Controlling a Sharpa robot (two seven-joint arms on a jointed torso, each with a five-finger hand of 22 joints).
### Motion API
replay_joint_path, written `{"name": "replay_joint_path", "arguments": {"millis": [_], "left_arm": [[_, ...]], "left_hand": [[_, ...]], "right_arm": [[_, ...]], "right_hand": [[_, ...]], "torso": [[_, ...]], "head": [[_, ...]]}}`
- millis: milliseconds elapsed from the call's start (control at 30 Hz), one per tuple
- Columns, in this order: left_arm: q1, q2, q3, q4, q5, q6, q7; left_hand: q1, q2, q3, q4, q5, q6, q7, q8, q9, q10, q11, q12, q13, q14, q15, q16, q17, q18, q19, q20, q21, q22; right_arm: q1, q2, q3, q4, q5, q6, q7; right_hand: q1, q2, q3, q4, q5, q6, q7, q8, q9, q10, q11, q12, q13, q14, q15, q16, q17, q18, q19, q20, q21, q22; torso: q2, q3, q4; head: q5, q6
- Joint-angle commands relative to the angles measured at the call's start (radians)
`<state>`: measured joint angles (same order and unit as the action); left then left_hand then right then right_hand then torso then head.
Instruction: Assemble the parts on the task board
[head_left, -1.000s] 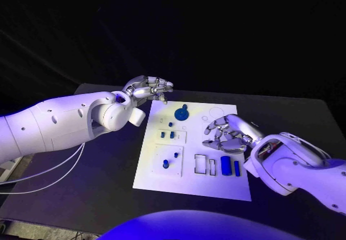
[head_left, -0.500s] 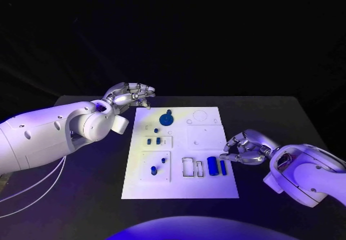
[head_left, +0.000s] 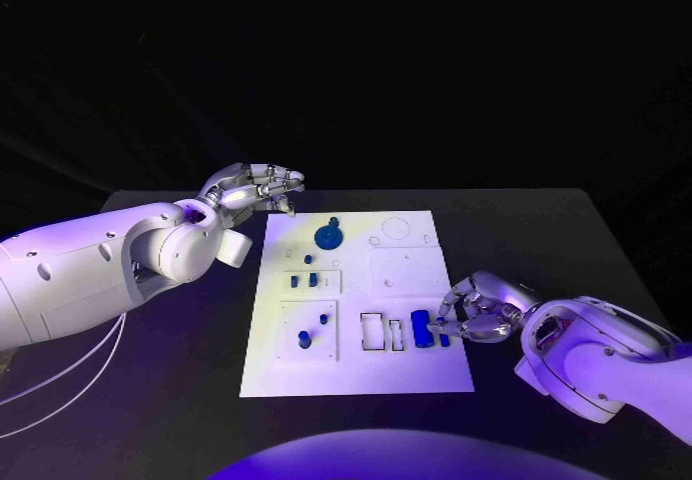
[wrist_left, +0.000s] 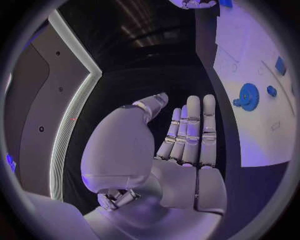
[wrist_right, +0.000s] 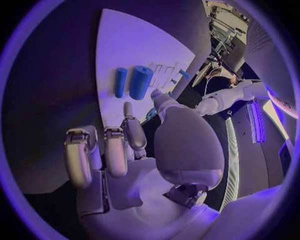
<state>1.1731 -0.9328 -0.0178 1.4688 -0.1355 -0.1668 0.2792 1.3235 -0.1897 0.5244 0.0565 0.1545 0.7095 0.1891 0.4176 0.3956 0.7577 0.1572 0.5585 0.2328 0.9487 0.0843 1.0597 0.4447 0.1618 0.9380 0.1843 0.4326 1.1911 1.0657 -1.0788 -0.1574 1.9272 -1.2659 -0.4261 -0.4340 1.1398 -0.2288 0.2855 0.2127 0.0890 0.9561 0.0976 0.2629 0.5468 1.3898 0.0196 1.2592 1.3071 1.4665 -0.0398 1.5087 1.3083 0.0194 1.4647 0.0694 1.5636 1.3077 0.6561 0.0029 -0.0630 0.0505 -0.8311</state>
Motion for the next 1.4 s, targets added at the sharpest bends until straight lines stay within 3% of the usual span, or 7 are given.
{"name": "replay_joint_path", "arguments": {"millis": [33, 300, 467, 633, 1000, 1233, 1400], "left_arm": [[0.001, 0.002, 0.001, 0.002, 0.008, 0.027, 0.012], [0.001, 0.000, 0.001, 0.003, 0.008, 0.032, 0.011], [0.001, -0.002, 0.001, 0.005, 0.008, 0.032, 0.011], [0.001, -0.005, 0.001, 0.006, 0.008, 0.032, 0.011], [0.001, -0.006, 0.001, 0.008, 0.008, 0.032, 0.009], [0.001, -0.008, 0.001, 0.009, 0.009, 0.031, 0.007], [0.001, -0.008, 0.001, 0.009, 0.010, 0.027, 0.001]], "left_hand": [[-0.008, 0.002, -0.005, 0.000, 0.002, -0.005, 0.021, 0.004, 0.001, -0.006, -0.001, 0.003, -0.002, -0.006, 0.001, -0.004, 0.001, 0.018, -0.004, 0.005, -0.005, -0.001], [-0.008, 0.002, -0.005, 0.000, 0.003, -0.005, 0.021, 0.004, 0.001, -0.007, -0.001, 0.003, -0.002, -0.006, 0.001, -0.004, 0.001, 0.018, -0.005, 0.005, -0.006, -0.001], [-0.007, 0.003, -0.005, -0.002, 0.005, -0.003, 0.021, 0.007, 0.002, -0.009, -0.001, 0.004, -0.002, -0.008, 0.001, -0.004, 0.001, 0.018, -0.005, 0.005, -0.006, -0.002], [-0.007, 0.003, -0.005, -0.002, 0.005, -0.003, 0.021, 0.007, 0.002, -0.010, -0.001, 0.004, -0.002, -0.008, 0.001, -0.004, 0.001, 0.018, -0.005, 0.005, -0.006, -0.002], [-0.008, 0.003, -0.005, -0.002, 0.006, -0.004, 0.021, 0.007, 0.001, -0.010, -0.001, 0.004, -0.003, -0.008, 0.001, -0.004, 0.001, 0.018, -0.005, 0.005, -0.007, -0.003], [-0.011, 0.005, -0.006, 0.000, 0.006, -0.004, 0.022, 0.009, 0.001, -0.012, 0.000, 0.006, -0.003, -0.008, 0.002, -0.004, 0.002, 0.018, -0.006, 0.005, -0.007, -0.003], [-0.016, 0.010, -0.006, 0.003, 0.008, -0.007, 0.022, 0.009, 0.000, -0.013, 0.000, 0.008, -0.003, -0.008, 0.002, -0.003, 0.002, 0.018, -0.006, 0.006, -0.008, -0.004]], "right_arm": [[-0.003, 0.011, 0.000, -0.001, -0.068, 0.012, -0.031], [-0.015, 0.044, -0.001, -0.020, -0.084, 0.025, -0.044], [-0.033, 0.077, -0.002, -0.041, -0.119, 0.034, -0.089], [-0.040, 0.097, -0.002, -0.058, -0.143, 0.043, -0.117], [-0.052, 0.130, -0.002, -0.075, -0.156, 0.051, -0.136], [-0.055, 0.135, -0.001, -0.073, -0.149, 0.006, -0.136], [-0.055, 0.129, -0.001, -0.057, -0.108, -0.063, -0.106]], "right_hand": [[0.009, 0.006, -0.008, 0.000, 0.007, 0.006, -0.002, 0.002, 0.001, 0.008, -0.001, 0.008, 0.006, 0.078, -0.008, 0.007, 0.138, -0.019, 0.106, -0.008, 0.006, 0.263], [0.012, 0.008, -0.011, 0.004, 0.008, 0.008, -0.002, 0.004, 0.002, 0.009, -0.001, 0.009, 0.007, 0.079, -0.008, 0.010, 0.144, -0.019, 0.106, -0.008, 0.007, 0.263], [0.016, 0.013, -0.015, 0.012, 0.014, 0.010, -0.003, 0.005, 0.003, 0.008, -0.002, 0.008, 0.007, 0.080, -0.008, 0.011, 0.148, -0.019, 0.106, -0.008, 0.007, 0.263], [0.015, 0.015, -0.019, 0.019, 0.016, 0.012, -0.003, 0.005, 0.004, 0.008, -0.002, 0.008, 0.008, 0.080, -0.008, 0.012, 0.149, -0.019, 0.106, -0.008, 0.007, 0.263], [0.015, 0.012, -0.032, 0.033, 0.014, 0.022, -0.006, 0.010, 0.006, 0.013, -0.004, 0.015, 0.015, 0.081, -0.010, 0.014, 0.154, -0.019, 0.106, -0.009, 0.007, 0.263], [0.060, 0.028, -0.018, 0.040, 0.038, 0.057, -0.018, 0.023, 0.011, 0.036, -0.015, 0.049, 0.045, 0.085, -0.018, 0.023, 0.172, -0.019, 0.106, -0.015, 0.007, 0.263], [0.110, 0.042, 0.035, 0.028, 0.064, 0.102, -0.039, 0.039, 0.020, 0.072, -0.033, 0.105, 0.093, 0.088, -0.033, 0.029, 0.186, -0.019, 0.106, -0.028, 0.007, 0.263]], "torso": [[0.000, -0.0008, 0.0002], [0.001, -0.0003, -0.0005], [0.001, 0.0017, 0.0003], [0.001, 0.0000, -0.0002], [0.001, 0.0004, -0.0002], [0.000, 0.0000, -0.0016], [0.000, 0.0007, -0.0014]], "head": [[-0.004, 0.000], [0.002, -0.004], [0.001, 0.001], [0.005, -0.001], [0.007, -0.006], [0.008, -0.008], [0.010, -0.009]]}}
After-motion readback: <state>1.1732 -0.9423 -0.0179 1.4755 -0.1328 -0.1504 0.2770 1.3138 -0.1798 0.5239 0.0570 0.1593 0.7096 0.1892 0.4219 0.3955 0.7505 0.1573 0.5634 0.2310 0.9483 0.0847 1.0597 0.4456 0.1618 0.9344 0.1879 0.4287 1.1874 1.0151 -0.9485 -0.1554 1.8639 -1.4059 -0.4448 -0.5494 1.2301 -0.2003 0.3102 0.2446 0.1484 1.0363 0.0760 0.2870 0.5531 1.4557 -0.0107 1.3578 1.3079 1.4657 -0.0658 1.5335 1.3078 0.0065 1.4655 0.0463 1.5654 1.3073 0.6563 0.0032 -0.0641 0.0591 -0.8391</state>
